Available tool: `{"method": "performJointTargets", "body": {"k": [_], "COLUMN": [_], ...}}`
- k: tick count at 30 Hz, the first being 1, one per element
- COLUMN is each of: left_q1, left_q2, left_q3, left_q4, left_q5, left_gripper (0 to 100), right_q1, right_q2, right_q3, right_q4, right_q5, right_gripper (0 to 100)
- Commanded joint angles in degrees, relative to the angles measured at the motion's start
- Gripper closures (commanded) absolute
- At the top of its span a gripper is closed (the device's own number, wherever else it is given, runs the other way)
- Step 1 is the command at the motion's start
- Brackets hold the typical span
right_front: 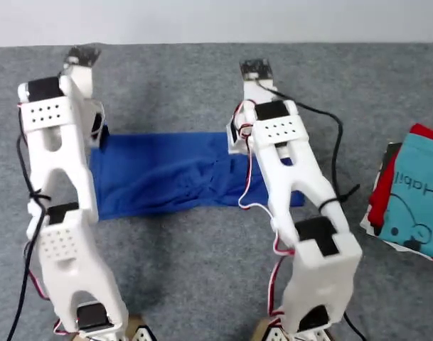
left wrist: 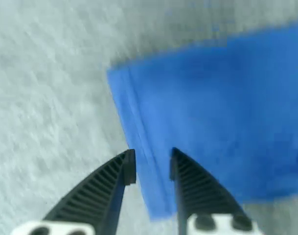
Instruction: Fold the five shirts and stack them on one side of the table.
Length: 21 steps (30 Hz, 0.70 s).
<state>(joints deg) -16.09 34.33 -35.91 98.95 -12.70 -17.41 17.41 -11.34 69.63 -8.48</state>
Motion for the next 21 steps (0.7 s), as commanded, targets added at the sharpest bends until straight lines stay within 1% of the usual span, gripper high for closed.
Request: {"method": "performJointTargets", "body": {"k": [1, 4, 7, 10, 13, 17, 21], "left_q1": [-1.1, -2.7, -3.7, -3.8, -3.8, -4.7, -6.3], "left_q2": [-6.2, -5.2, -3.0, -0.1, 3.1, 8.1, 14.5], "left_q3": [7.9, 8.5, 8.0, 7.3, 5.6, 1.5, -5.8], "left_q4": [1.5, 1.5, 1.4, 1.4, 1.4, 0.4, 0.2], "left_q5": [-0.9, -1.0, -2.9, -4.9, -5.2, -4.6, -2.8], "left_gripper": [80, 77, 75, 75, 75, 75, 75], "right_q1": [-0.6, -0.1, 1.8, 5.0, 8.0, 11.0, 12.4], "right_q2": [-8.8, -13.0, -17.1, -21.0, -24.5, -27.5, -29.3], "right_q3": [-3.8, -3.8, -3.8, -3.8, -3.8, -3.8, -3.8], "right_q4": [2.4, 6.6, 11.3, 14.3, 16.1, 18.9, 21.3], "right_q5": [0.4, 0.4, 0.4, 0.4, 0.4, 0.4, 0.4], "right_gripper": [98.0, 98.0, 98.0, 98.0, 98.0, 98.0, 98.0]}}
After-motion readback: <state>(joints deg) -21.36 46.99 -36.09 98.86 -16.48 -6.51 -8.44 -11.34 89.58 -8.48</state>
